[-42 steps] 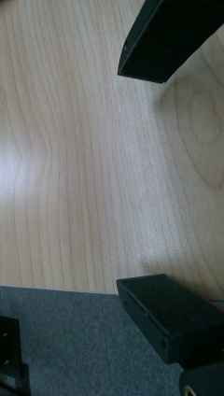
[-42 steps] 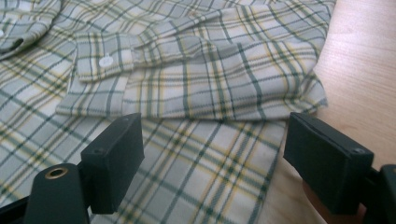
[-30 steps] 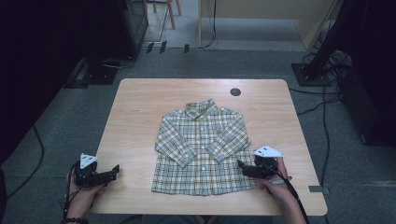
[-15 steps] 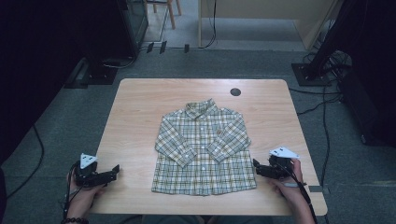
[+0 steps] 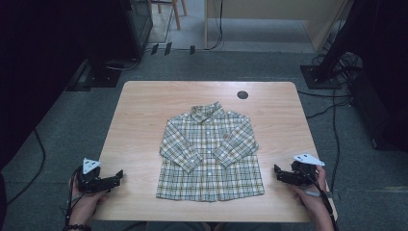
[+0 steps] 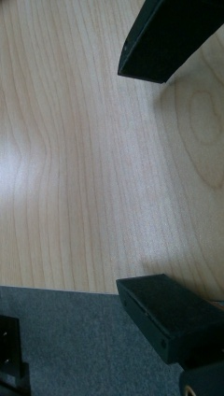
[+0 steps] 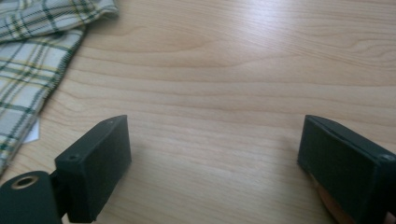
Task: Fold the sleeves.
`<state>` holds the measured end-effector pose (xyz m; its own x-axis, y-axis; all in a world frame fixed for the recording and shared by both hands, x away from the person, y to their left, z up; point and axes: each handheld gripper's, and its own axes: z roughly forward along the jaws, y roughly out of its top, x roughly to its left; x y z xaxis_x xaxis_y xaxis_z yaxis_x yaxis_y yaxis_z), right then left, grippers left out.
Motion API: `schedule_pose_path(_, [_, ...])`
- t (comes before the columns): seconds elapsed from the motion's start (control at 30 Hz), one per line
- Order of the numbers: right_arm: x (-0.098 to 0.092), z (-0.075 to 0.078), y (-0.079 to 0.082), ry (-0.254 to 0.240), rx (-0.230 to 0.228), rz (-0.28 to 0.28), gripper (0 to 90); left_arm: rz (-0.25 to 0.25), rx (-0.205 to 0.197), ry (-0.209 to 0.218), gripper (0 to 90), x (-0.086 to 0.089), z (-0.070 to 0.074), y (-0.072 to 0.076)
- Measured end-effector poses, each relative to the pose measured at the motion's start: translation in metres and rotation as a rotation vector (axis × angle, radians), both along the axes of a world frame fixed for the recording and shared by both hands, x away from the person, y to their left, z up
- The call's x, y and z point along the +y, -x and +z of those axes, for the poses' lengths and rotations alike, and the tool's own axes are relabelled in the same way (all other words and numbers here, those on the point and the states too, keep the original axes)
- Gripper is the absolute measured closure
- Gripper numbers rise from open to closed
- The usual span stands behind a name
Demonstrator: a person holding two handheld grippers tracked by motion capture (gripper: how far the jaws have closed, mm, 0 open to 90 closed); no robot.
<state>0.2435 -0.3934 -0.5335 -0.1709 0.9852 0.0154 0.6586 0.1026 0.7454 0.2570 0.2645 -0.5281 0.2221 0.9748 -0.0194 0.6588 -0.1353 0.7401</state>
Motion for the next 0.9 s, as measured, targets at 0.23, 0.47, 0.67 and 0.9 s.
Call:
schedule_pose_path(0.23, [-0.013,-0.001,0.004,0.002,0.015,-0.017,2.7,0.000,0.000,-0.004,1.5,0.000,0.000,0.000])
schedule_pose_path(0.47, [-0.025,-0.001,0.012,0.003,0.024,-0.031,0.0,-0.001,0.001,-0.005,1.5,0.000,0.000,0.000])
schedule_pose_path(0.67, [-0.036,-0.001,0.021,0.003,0.025,-0.050,0.0,-0.001,0.001,-0.004,1.5,0.000,0.000,0.000])
schedule_pose_path(0.9, [-0.044,-0.002,0.032,0.005,0.023,-0.077,0.0,0.000,0.001,-0.005,1.5,0.000,0.000,0.000])
